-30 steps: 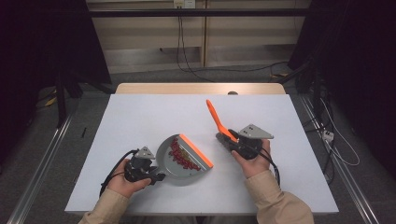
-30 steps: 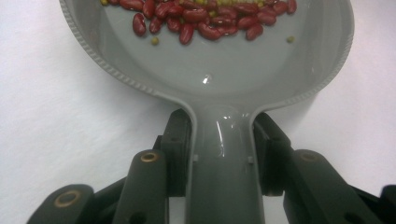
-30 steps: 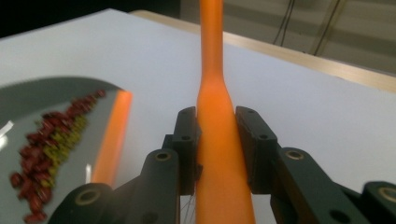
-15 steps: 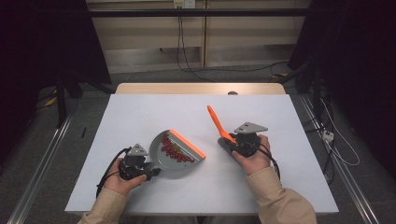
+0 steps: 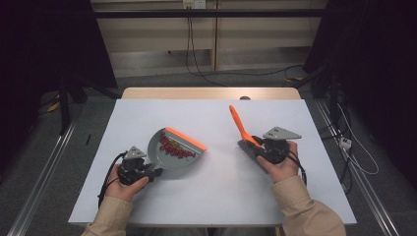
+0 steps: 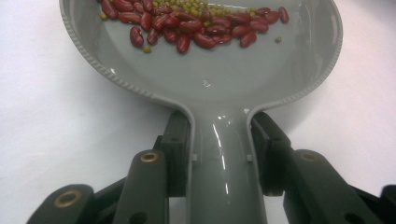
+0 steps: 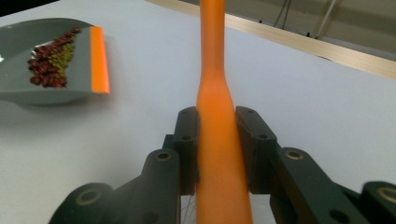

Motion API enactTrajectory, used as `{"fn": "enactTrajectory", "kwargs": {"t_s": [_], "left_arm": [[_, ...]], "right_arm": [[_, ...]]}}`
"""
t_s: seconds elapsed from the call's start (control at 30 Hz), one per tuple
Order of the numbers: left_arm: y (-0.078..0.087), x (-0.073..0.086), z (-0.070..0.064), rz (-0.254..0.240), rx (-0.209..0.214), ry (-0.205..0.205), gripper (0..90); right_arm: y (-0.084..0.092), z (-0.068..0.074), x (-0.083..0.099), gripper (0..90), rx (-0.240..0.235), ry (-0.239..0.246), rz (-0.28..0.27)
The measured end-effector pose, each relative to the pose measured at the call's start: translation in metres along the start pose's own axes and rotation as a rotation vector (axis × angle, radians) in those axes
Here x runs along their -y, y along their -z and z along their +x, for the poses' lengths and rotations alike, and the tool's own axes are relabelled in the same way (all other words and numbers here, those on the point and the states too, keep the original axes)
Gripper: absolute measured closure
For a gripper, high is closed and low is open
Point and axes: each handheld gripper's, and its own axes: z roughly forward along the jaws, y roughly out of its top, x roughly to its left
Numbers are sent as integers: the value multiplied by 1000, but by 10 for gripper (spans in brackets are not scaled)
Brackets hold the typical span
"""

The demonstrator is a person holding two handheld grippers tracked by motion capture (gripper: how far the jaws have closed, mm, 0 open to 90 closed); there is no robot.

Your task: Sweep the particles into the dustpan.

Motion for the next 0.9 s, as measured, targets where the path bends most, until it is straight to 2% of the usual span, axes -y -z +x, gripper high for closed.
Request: {"fn": "enactTrajectory", "kwargs": {"t_s": [0.17, 0.37, 0.63, 0.9], "left_arm": [[-2, -2, 11, -25, -64, 56, 630], [-6, -2, 21, -25, -124, 89, 630], [-9, -1, 28, -33, -198, 140, 630], [-7, 4, 43, -48, -263, 224, 629]], "right_arm": [[9, -17, 6, 717, 43, -42, -8], [18, -31, 13, 717, 84, -77, -21], [25, -38, 20, 717, 112, -86, -31], [30, -46, 28, 716, 145, -100, -27]]}}
